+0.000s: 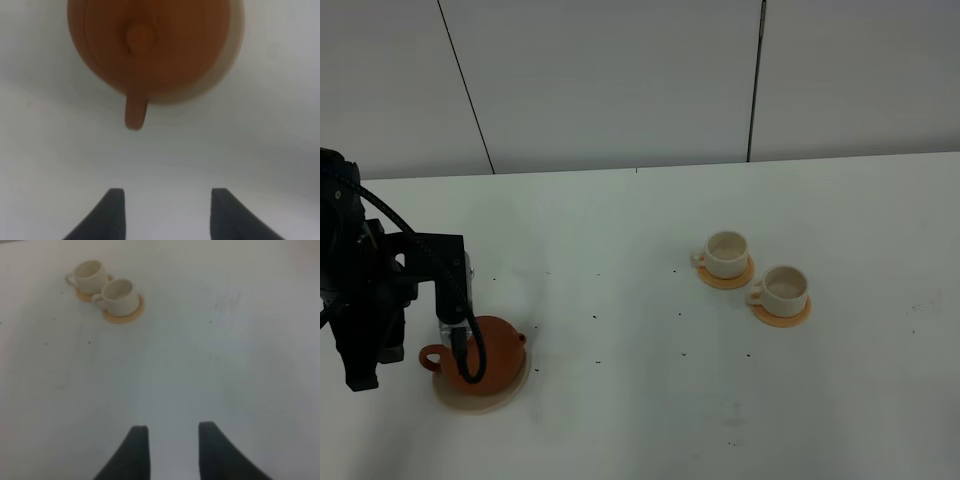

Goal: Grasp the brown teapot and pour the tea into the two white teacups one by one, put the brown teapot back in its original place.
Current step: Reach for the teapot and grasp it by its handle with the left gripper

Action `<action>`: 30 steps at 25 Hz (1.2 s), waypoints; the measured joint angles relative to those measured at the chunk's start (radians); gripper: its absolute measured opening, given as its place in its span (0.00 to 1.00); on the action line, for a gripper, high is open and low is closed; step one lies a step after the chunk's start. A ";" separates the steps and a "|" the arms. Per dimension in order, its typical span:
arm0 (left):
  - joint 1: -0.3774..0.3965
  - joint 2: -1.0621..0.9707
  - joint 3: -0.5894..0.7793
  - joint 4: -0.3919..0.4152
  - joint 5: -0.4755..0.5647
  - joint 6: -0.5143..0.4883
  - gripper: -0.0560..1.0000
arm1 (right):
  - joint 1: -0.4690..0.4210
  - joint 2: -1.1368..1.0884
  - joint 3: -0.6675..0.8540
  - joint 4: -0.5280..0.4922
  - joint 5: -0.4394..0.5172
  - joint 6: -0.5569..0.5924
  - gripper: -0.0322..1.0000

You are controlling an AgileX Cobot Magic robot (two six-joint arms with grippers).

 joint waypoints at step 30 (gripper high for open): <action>-0.065 0.292 -0.235 0.139 0.236 -0.117 0.48 | 0.000 0.000 0.000 0.000 0.000 0.000 0.26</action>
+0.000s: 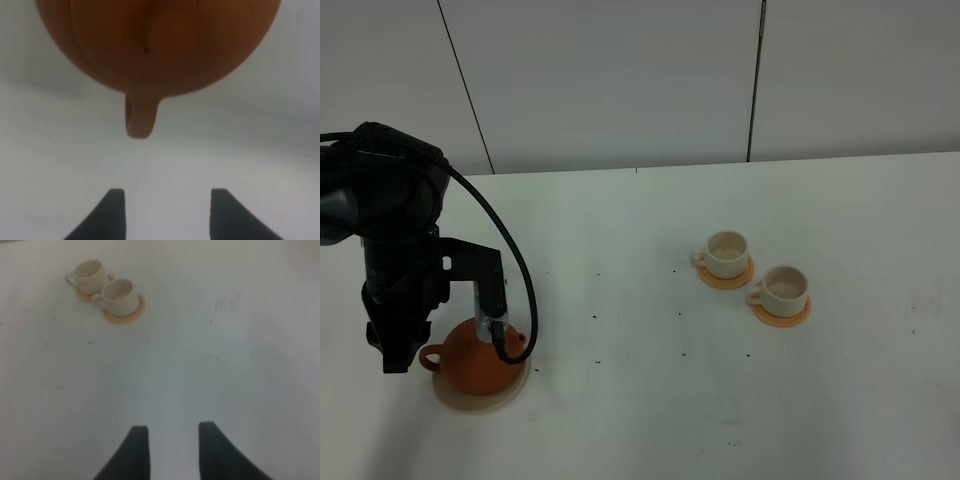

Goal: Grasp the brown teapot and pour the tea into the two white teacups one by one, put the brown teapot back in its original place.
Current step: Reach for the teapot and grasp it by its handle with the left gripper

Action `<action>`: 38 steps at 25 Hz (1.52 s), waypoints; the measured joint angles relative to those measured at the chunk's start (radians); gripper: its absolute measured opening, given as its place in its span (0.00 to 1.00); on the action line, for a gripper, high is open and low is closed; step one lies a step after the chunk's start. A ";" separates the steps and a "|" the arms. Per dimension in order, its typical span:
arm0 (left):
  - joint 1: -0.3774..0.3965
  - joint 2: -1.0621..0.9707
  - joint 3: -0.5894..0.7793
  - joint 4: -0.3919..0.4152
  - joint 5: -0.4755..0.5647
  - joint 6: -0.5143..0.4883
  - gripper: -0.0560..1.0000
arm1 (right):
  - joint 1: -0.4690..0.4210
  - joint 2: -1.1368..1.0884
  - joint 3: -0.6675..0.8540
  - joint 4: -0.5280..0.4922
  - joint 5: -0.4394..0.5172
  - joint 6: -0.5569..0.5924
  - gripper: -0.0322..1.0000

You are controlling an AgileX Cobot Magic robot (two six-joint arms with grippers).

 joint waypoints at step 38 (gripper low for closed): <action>-0.016 0.070 0.000 -0.019 -0.118 0.004 0.48 | 0.000 0.000 0.002 0.000 0.000 0.000 0.26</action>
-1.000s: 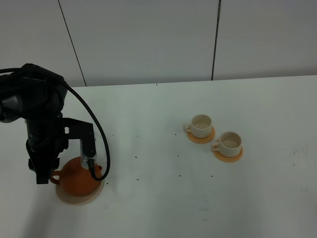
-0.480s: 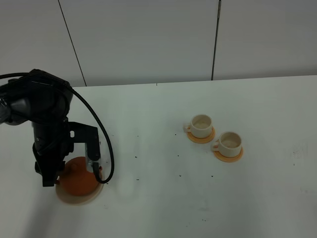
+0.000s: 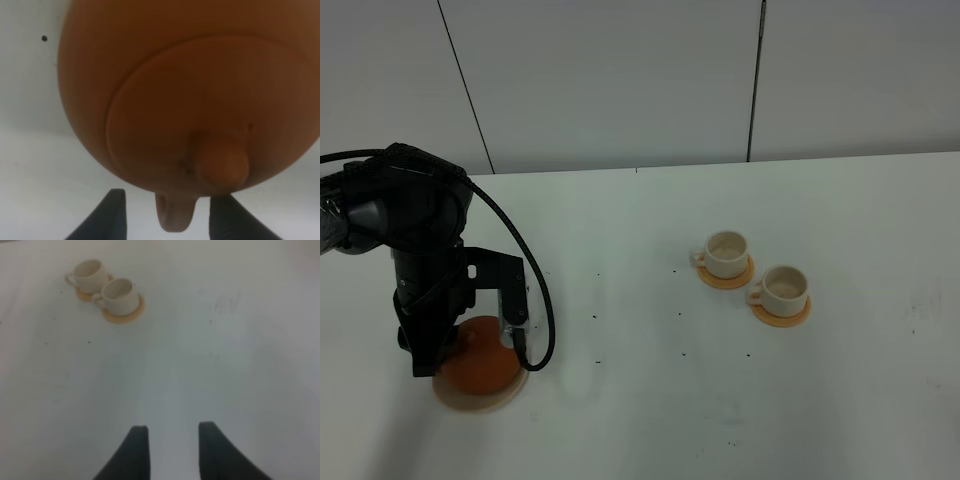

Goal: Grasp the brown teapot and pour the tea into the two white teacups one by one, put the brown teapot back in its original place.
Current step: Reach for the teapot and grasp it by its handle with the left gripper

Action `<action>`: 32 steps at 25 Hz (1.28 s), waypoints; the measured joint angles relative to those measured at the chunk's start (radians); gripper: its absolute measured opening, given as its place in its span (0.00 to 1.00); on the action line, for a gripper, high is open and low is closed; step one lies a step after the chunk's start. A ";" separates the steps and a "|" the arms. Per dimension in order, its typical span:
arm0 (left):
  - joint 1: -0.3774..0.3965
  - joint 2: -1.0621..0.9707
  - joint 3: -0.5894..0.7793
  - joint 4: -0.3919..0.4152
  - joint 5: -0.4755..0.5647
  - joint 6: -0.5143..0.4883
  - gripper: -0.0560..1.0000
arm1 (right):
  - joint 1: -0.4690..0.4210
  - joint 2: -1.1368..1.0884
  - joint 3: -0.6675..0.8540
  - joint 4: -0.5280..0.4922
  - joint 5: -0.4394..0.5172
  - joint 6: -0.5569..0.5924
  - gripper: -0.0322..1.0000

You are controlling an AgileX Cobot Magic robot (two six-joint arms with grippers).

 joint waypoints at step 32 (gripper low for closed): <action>0.000 0.010 -0.004 -0.012 0.012 0.034 0.25 | 0.000 0.000 0.000 0.000 0.000 0.000 0.26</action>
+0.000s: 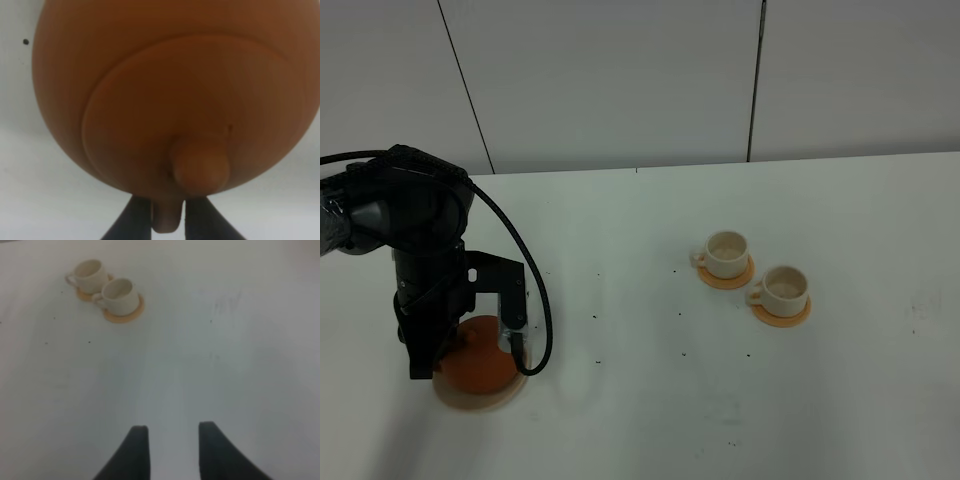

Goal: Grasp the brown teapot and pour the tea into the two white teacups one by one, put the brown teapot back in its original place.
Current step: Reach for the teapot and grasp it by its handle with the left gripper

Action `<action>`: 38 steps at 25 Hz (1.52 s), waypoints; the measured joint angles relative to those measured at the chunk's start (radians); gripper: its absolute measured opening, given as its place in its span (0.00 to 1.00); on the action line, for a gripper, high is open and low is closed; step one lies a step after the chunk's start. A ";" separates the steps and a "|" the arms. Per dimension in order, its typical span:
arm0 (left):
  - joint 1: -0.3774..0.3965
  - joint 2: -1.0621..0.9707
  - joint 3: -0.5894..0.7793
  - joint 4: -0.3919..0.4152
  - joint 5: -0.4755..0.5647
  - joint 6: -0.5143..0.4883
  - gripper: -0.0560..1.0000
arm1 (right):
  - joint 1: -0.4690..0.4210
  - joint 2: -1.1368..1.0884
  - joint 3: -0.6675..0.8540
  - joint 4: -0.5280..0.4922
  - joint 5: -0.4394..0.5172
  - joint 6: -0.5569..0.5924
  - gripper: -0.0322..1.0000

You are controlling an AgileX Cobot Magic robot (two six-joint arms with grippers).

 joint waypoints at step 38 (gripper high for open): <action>0.005 -0.021 0.000 -0.086 0.000 0.036 0.22 | 0.000 0.000 0.000 0.000 0.000 0.000 0.26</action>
